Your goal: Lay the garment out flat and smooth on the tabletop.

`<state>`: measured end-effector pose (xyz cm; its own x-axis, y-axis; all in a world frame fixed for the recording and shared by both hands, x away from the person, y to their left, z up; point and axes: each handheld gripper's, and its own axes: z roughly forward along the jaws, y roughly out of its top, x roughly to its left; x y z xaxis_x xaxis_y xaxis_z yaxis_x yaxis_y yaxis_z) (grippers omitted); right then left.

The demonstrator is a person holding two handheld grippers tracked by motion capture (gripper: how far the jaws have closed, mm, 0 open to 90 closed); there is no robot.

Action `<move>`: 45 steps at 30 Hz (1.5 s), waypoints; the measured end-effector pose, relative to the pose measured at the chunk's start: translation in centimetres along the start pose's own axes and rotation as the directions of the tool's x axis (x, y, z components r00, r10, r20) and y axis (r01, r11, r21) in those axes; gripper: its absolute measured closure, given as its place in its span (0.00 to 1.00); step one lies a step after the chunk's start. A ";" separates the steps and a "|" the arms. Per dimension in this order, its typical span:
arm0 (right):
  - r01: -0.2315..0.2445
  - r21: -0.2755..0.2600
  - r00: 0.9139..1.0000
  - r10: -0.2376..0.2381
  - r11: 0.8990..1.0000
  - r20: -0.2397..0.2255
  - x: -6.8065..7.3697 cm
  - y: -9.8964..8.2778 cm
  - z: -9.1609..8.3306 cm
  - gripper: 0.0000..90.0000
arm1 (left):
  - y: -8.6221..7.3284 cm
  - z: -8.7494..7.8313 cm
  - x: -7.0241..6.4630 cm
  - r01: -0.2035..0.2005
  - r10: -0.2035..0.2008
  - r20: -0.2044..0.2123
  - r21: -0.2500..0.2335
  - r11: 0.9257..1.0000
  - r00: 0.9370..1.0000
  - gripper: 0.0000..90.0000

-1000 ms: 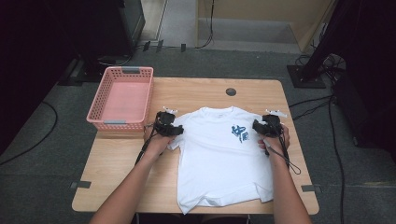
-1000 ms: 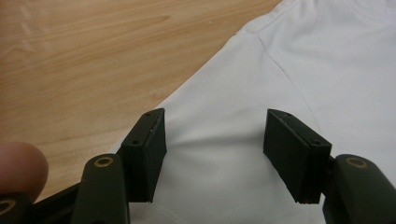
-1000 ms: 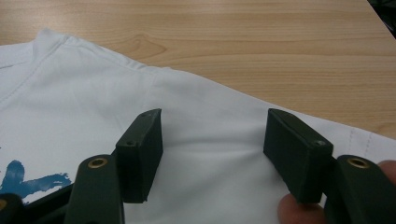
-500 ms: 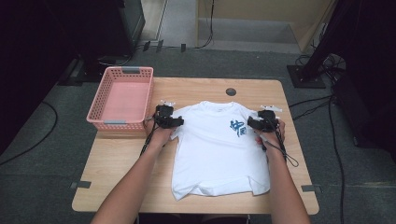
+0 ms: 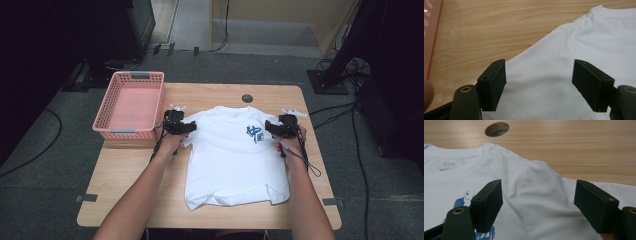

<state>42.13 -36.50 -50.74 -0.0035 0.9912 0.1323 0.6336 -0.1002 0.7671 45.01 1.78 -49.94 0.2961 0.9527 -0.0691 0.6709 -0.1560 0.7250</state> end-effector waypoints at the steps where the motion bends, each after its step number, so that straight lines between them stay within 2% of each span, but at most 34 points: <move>1: 0.005 -0.005 1.000 -0.005 1.000 0.005 0.0 0.0 -0.3 0.26 | 0.0 0.0 0.0 0.000 0.000 0.000 0.000 1.000 1.000 0.31; 2: 0.007 -0.011 1.000 -0.007 1.000 0.005 0.0 0.0 -0.6 0.26 | 0.0 -0.5 -0.3 -0.025 0.025 0.007 0.007 1.000 1.000 0.30; 6: 0.011 -0.018 1.000 -0.011 1.000 -0.006 0.2 -0.3 -2.1 0.26 | -0.3 -1.5 -0.9 -0.037 0.037 0.029 -0.024 0.999 0.999 0.29; 7: 0.011 -0.016 1.000 -0.011 1.000 -0.011 0.3 -0.4 -2.4 0.25 | -0.7 -2.1 -1.2 -0.056 0.057 0.041 -0.032 0.998 0.998 0.29; 9: 0.019 -0.016 1.000 -0.019 1.000 -0.017 0.4 -0.8 -3.1 0.25 | -1.3 -2.6 -1.6 -0.065 0.067 0.056 -0.035 0.997 0.996 0.29; 12: 0.014 -0.002 1.000 -0.014 1.000 -0.028 0.5 -1.4 -3.9 0.25 | -2.2 -3.3 -2.0 -0.107 0.107 0.085 -0.011 0.994 0.991 0.29; 13: 0.018 0.001 0.999 -0.018 1.000 -0.028 0.5 -1.6 -4.2 0.25 | -2.2 -3.3 -2.0 -0.107 0.107 0.085 -0.011 0.994 0.991 0.29; 14: 0.026 0.004 0.999 -0.026 1.000 -0.028 0.5 -1.9 -4.5 0.25 | -2.8 -3.8 -2.1 -0.122 0.122 0.087 -0.011 0.992 0.989 0.29; 19: 0.045 0.028 0.999 -0.044 0.999 -0.023 0.4 -3.1 -5.6 0.24 | -3.9 -4.8 -2.1 -0.119 0.121 0.094 -0.027 0.993 0.988 0.29; 23: 0.044 0.037 0.999 -0.043 0.998 -0.022 0.1 -3.9 -6.5 0.24 | -5.2 -6.0 -1.9 -0.129 0.132 0.083 -0.036 0.991 0.988 0.29; 28: 0.083 0.041 0.996 -0.082 0.996 -0.021 -0.1 -5.6 -7.8 0.24 | -6.9 -7.3 -1.8 -0.142 0.144 0.098 -0.032 0.989 0.985 0.29; 33: 0.092 0.055 0.996 -0.091 0.994 -0.016 -0.4 -7.4 -8.6 0.24 | -8.8 -8.0 -2.3 -0.180 0.181 0.111 -0.015 0.984 0.977 0.29; 36: 0.097 0.054 0.995 -0.097 0.994 -0.017 -0.4 -8.4 -9.1 0.23 | -9.9 -8.1 -2.9 -0.222 0.221 0.104 -0.005 0.975 0.970 0.29; 40: 0.116 0.046 0.993 -0.116 0.992 -0.012 -0.5 -9.2 -9.8 0.22 | -10.8 -8.5 -3.2 -0.230 0.229 0.108 -0.008 0.973 0.967 0.29; 42: 0.124 0.042 0.992 -0.124 0.991 -0.011 -0.5 -9.6 -10.3 0.22 | -11.2 -8.8 -3.4 -0.225 0.226 0.102 -0.017 0.974 0.969 0.29; 45: 0.133 0.035 0.991 -0.133 0.990 -0.012 -0.5 -10.2 -11.2 0.21 | -11.6 -9.3 -3.4 -0.244 0.244 0.091 -0.020 0.970 0.965 0.27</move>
<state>27.05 -36.97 -51.60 -0.0966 0.9947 0.0364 0.6540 0.0358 0.7557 29.90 2.76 -51.80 0.5115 0.8579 0.0482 0.5651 -0.3782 0.7332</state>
